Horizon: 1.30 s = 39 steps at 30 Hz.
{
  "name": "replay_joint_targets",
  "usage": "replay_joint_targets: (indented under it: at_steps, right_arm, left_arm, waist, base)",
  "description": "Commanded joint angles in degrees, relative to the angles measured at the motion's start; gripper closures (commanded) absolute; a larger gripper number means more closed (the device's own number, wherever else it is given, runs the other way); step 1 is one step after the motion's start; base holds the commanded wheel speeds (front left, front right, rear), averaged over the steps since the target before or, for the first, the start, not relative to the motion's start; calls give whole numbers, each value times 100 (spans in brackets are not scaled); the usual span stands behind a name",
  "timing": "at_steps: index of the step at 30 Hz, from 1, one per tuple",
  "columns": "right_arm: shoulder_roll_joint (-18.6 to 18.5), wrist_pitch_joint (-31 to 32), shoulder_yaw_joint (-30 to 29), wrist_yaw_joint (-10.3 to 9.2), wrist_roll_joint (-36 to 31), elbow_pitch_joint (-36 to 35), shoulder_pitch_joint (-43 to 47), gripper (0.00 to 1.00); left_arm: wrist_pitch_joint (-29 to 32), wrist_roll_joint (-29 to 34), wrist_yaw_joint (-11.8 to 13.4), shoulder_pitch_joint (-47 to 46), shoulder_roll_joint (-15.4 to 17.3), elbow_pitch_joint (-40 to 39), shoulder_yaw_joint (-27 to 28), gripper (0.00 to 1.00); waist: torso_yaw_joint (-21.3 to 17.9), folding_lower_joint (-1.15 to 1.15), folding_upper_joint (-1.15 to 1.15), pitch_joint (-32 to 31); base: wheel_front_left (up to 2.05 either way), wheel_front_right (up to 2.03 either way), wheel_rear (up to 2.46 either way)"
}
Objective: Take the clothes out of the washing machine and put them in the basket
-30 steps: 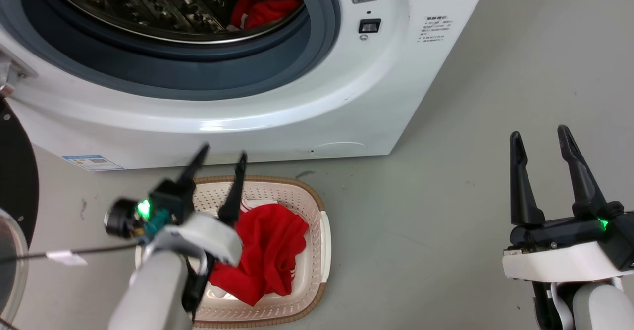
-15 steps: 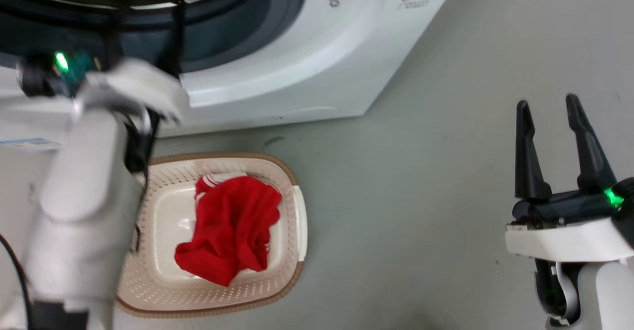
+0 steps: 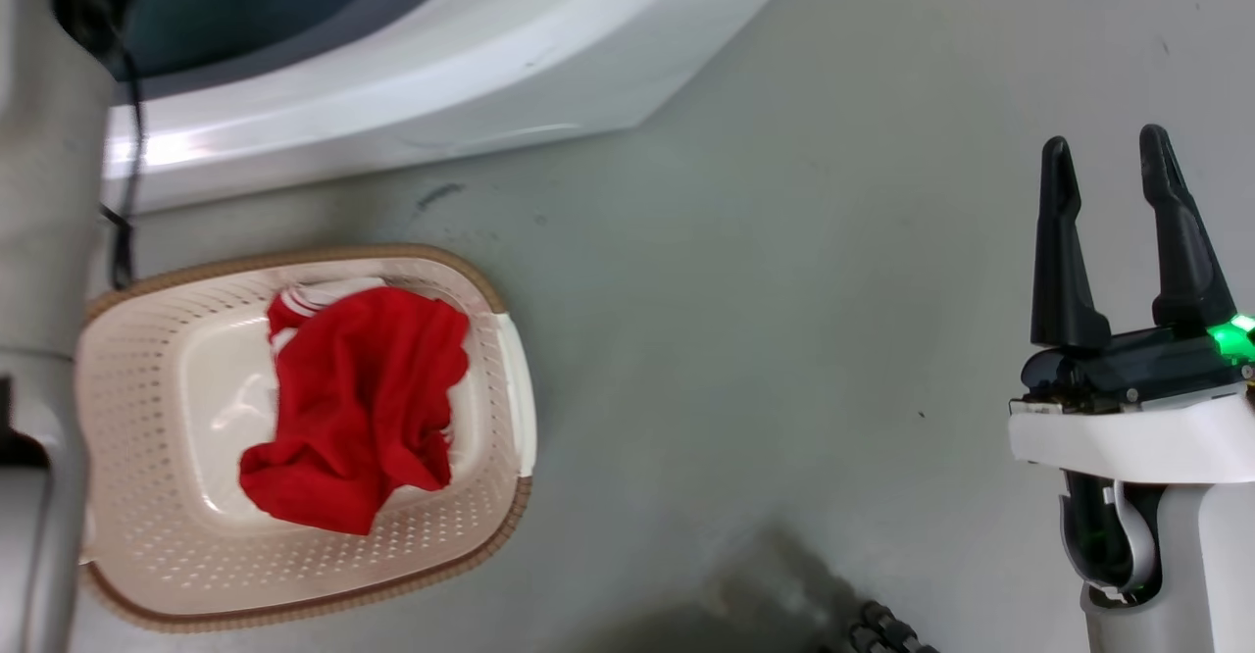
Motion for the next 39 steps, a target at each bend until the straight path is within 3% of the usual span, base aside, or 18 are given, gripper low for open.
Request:
replay_joint_targets:
  at_steps: [1,8,14,19,29,30,31,32,39]
  right_arm:
    - [12,-12,-8,-4,62,-22,-100,0]
    - [12,-12,17,-4,201,-46,-235,0]
    - [12,-12,75,-4,323,-73,-346,0]
    - [12,-12,82,-4,407,-69,-363,0]
    - [11,-12,107,-4,486,-77,-426,0]
    - [11,-12,105,-4,479,-73,-426,0]
    - [11,-12,104,-4,474,-67,-428,0]
    - [11,-12,105,-4,472,-61,-432,0]
    - [11,-12,75,-4,424,-24,-447,0]
  left_arm:
    - [134,-79,-9,-117,32,67,-81,0]
    - [1717,-876,-8,-1072,265,527,-553,0]
    - [2420,-954,-9,-1619,469,854,-896,0]
    - [2693,-934,-10,-1832,561,1044,-1139,0]
    - [2626,-1003,-13,-1923,604,1295,-1447,0]
    - [2619,-1014,-13,-1926,594,1314,-1476,31]
    - [2559,-997,-14,-1938,598,1315,-1508,75]
    - [2482,-982,-13,-1963,609,1314,-1510,100]
    - [2101,-1036,-6,-2038,596,1409,-1519,100]
  waist:
    - [-165,-1,0,196]
    - [-322,-1,0,543]
    - [-434,-1,0,780]
    - [-527,-1,0,926]
    - [-593,-1,0,1113]
    - [-591,-1,0,1117]
    - [-588,-1,0,1120]
    - [-585,-1,0,1123]
    - [-538,-1,0,1042]
  base:
    - [0,0,0]
    - [0,0,0]
    - [0,0,0]
    - [0,0,0]
    - [0,0,0]
    - [0,0,0]
    - [0,0,0]
    - [0,0,0]
    - [0,0,0]
